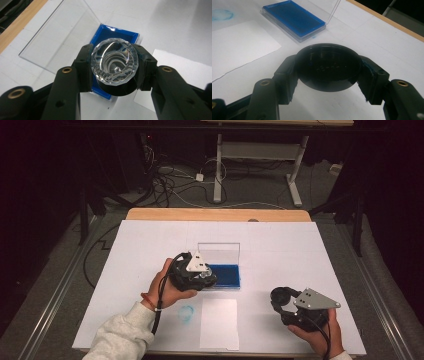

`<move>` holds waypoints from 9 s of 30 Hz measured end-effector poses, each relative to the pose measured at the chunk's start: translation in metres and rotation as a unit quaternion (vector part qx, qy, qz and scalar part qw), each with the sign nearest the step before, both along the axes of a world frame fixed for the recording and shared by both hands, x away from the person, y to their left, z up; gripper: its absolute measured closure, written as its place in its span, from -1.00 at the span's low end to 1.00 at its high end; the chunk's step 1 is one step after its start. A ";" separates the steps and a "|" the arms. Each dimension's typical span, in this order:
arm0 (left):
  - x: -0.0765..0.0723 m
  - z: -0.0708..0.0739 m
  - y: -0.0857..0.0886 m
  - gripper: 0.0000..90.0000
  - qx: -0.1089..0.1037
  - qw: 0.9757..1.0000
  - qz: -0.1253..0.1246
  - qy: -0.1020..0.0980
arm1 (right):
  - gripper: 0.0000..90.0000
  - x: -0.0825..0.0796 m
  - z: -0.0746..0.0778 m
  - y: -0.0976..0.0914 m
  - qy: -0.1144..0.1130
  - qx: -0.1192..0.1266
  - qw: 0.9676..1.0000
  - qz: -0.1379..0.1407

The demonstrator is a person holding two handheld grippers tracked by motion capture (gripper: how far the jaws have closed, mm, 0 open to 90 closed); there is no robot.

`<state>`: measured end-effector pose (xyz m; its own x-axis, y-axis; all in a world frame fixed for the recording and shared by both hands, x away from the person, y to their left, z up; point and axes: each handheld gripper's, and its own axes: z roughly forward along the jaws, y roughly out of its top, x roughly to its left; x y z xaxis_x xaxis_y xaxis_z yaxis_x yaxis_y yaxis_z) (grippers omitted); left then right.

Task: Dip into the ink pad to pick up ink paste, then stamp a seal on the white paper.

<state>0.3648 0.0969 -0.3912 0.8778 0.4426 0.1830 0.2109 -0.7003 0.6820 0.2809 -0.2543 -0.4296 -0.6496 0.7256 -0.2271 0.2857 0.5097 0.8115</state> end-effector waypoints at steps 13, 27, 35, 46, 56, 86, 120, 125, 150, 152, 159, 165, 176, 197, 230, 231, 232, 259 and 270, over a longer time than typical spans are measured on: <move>-0.016 0.010 0.020 0.22 -0.022 1.000 0.007 -0.008 | -0.14 -0.003 0.003 -0.001 -0.008 0.000 1.000 0.009; -0.028 0.012 0.029 0.22 -0.036 0.999 0.007 -0.001 | -0.14 0.001 0.004 -0.001 -0.006 0.003 1.000 0.011; -0.030 0.012 0.030 0.22 -0.036 0.999 0.000 0.002 | -0.14 0.002 0.004 -0.001 -0.006 0.001 1.000 0.004; -0.031 0.012 0.030 0.22 -0.036 0.999 -0.008 0.008 | -0.14 0.004 0.004 -0.001 -0.003 0.002 1.000 0.006; -0.032 0.014 0.027 0.22 -0.034 0.999 -0.022 0.014 | -0.14 0.004 0.003 -0.002 0.002 0.005 1.000 0.003; -0.044 0.016 0.010 0.22 -0.022 0.998 -0.060 0.021 | -0.14 0.003 0.002 -0.001 0.007 0.002 1.000 0.004; -0.054 0.017 -0.008 0.22 -0.006 0.994 -0.104 0.028 | -0.13 0.001 0.001 0.001 0.009 -0.008 1.000 0.013; -0.058 0.010 -0.022 0.22 0.000 0.993 -0.116 0.035 | -0.13 -0.002 0.003 0.002 0.008 -0.011 1.000 0.014; -0.065 -0.016 -0.039 0.22 0.037 0.991 -0.117 0.052 | -0.13 -0.004 0.004 0.007 0.016 -0.017 1.000 0.008; -0.064 -0.018 -0.039 0.22 0.039 0.991 -0.116 0.054 | -0.14 -0.005 0.004 0.008 0.016 -0.018 1.000 0.008; -0.064 -0.028 -0.041 0.22 0.050 0.990 -0.118 0.059 | -0.13 -0.004 0.002 0.008 0.018 -0.019 1.000 0.008; -0.063 -0.031 -0.040 0.22 0.048 0.990 -0.117 0.062 | -0.14 -0.005 0.002 0.010 0.018 -0.021 1.000 0.013; -0.061 -0.040 -0.044 0.22 0.064 0.988 -0.119 0.070 | -0.14 -0.005 0.001 0.011 0.019 -0.023 0.999 0.013; -0.068 -0.047 -0.046 0.22 0.066 0.990 -0.106 0.070 | -0.14 -0.004 0.002 0.009 0.015 -0.012 1.000 0.011; -0.060 -0.049 -0.044 0.22 0.045 0.989 -0.108 0.091 | -0.14 -0.003 0.003 0.005 0.012 -0.014 1.000 0.011; -0.061 -0.049 -0.045 0.22 0.048 0.989 -0.109 0.089 | -0.14 -0.002 0.003 0.005 0.012 -0.014 1.000 0.011; -0.061 -0.049 -0.045 0.22 0.048 0.989 -0.108 0.089 | -0.14 -0.002 0.003 0.005 0.012 -0.015 1.000 0.011; -0.064 -0.047 -0.047 0.21 0.067 0.988 -0.111 0.077 | -0.14 -0.005 0.004 0.007 0.007 -0.015 1.000 0.016; -0.054 -0.016 -0.027 0.21 -0.005 0.993 -0.100 0.064 | -0.14 -0.003 0.004 0.003 0.006 -0.010 1.000 0.014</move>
